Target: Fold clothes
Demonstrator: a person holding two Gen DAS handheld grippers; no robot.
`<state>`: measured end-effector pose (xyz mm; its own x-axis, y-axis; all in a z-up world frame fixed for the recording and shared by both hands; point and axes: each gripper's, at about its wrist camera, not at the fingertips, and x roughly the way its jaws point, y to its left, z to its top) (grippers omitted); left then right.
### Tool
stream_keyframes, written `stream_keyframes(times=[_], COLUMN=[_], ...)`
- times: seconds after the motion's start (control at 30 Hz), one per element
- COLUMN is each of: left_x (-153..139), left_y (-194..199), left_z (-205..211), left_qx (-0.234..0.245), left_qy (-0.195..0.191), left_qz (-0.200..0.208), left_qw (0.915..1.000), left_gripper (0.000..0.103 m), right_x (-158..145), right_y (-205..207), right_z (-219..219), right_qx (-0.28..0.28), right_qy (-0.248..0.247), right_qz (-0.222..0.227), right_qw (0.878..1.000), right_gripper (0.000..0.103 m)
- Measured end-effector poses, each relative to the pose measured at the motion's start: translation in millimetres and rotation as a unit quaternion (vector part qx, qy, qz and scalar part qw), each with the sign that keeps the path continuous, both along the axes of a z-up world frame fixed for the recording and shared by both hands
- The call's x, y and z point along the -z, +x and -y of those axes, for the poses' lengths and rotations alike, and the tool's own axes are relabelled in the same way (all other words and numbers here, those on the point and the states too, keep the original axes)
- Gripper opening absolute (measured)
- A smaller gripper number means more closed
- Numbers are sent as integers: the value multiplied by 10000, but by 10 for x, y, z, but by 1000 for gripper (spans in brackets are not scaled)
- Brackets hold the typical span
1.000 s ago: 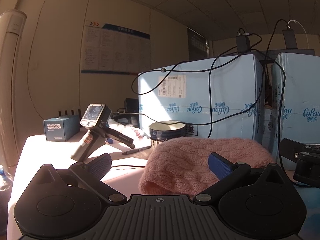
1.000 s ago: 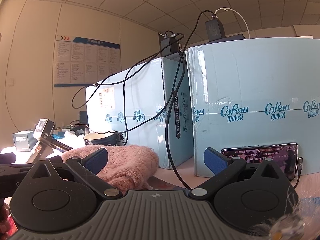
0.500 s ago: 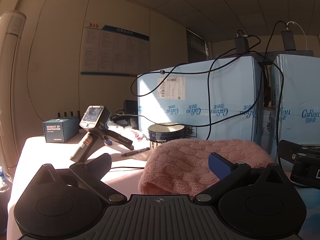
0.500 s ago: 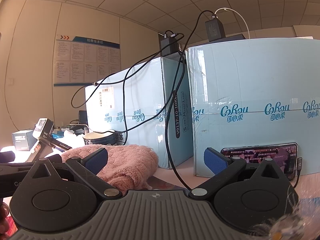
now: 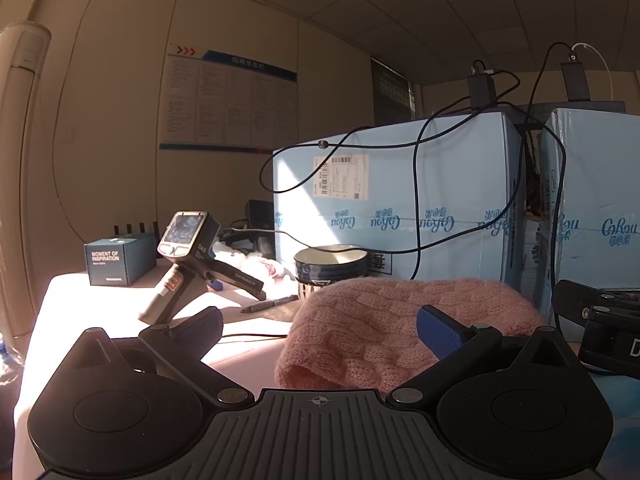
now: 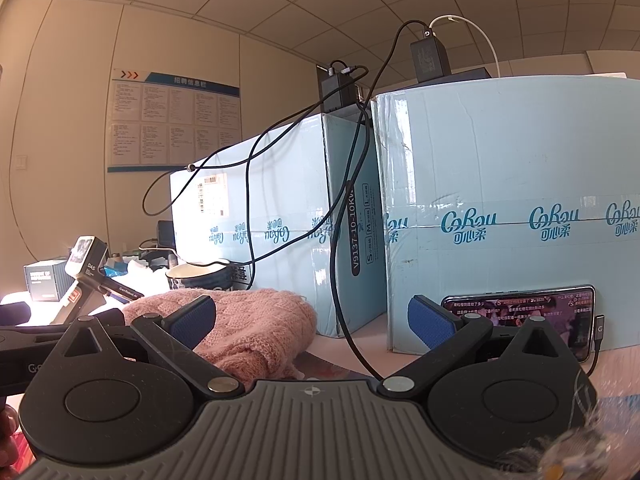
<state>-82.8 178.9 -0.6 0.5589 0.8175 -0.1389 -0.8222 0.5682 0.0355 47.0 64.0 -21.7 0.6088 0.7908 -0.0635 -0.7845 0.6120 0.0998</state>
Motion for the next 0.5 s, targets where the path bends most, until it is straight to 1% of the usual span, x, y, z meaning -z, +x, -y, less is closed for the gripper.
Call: stream_keyframes(times=[0.5], left_x=[2], left_y=[11], left_z=[10], left_qx=[19], left_qy=[-4], left_qz=[-15], left_qw=[10000], left_gripper=[103], right_x=[0], right_y=[-3], right_z=[-1], right_qx=[0], right_qy=[-4], right_qz=[-4], right_qw=[10000], right_gripper=[103])
